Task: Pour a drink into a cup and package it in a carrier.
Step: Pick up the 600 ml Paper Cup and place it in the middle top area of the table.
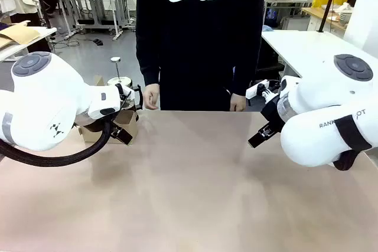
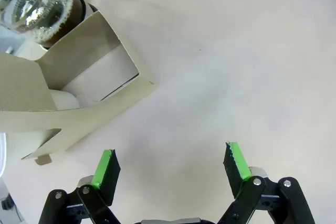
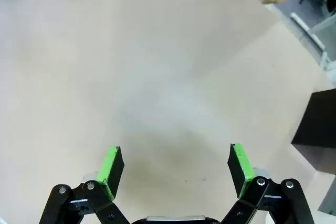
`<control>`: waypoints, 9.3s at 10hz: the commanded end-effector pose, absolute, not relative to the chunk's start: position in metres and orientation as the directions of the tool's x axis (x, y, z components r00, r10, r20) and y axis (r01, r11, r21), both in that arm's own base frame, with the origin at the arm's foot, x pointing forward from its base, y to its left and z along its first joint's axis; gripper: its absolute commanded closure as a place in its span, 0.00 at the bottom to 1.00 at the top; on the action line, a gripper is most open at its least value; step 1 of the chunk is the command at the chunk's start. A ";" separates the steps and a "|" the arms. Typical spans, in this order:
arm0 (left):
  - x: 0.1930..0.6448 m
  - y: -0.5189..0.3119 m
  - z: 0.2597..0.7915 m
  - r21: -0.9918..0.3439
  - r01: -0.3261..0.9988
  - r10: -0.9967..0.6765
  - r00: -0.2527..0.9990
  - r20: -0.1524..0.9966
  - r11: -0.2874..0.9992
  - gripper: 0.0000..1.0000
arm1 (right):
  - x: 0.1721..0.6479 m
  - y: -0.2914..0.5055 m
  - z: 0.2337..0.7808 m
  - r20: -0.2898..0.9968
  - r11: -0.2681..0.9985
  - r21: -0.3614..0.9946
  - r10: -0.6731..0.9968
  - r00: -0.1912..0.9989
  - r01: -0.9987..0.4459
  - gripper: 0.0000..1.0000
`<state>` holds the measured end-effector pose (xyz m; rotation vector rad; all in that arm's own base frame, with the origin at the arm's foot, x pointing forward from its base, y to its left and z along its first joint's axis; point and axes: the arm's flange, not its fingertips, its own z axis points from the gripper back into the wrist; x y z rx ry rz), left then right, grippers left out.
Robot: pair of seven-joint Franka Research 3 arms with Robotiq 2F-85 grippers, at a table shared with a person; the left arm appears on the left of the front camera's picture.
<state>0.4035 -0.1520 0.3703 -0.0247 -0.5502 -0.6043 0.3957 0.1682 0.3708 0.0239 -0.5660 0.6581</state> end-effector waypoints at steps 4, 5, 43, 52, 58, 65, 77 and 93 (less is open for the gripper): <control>0.403 -0.152 0.370 0.135 0.546 -0.533 0.684 0.498 0.827 0.00 | 0.396 0.168 0.371 0.505 0.796 -0.154 0.572 0.646 -0.585 0.00; 0.403 -0.152 0.370 0.135 0.546 -0.533 0.684 0.498 0.827 0.00 | 0.396 0.168 0.371 0.505 0.796 -0.154 0.572 0.646 -0.585 0.00; 0.403 -0.152 0.370 0.135 0.546 -0.533 0.684 0.498 0.827 0.00 | 0.424 -0.311 0.327 0.987 0.460 0.090 0.075 0.140 -0.883 0.00; 0.403 -0.152 0.370 0.135 0.546 -0.533 0.684 0.498 0.827 0.00 | 0.424 -0.261 0.264 1.000 0.444 -0.016 0.018 -0.009 -0.896 0.00; 0.403 -0.152 0.370 0.135 0.546 -0.533 0.684 0.498 0.827 0.00 | 0.422 -0.244 0.238 1.000 0.426 -0.013 0.010 -0.010 -0.905 0.00; 0.403 -0.152 0.370 0.135 0.546 -0.533 0.684 0.498 0.827 0.00 | 0.423 -0.211 0.229 0.999 0.327 0.032 -0.012 0.030 -0.945 0.00; 0.403 -0.152 0.370 0.135 0.546 -0.533 0.684 0.498 0.827 0.00 | 0.432 -0.155 0.226 0.997 0.262 0.071 -0.026 0.066 -0.962 0.16; 0.403 -0.152 0.370 0.135 0.546 -0.533 0.684 0.498 0.827 0.00 | 0.477 0.100 0.344 0.997 0.441 0.073 -0.013 0.075 -0.894 0.19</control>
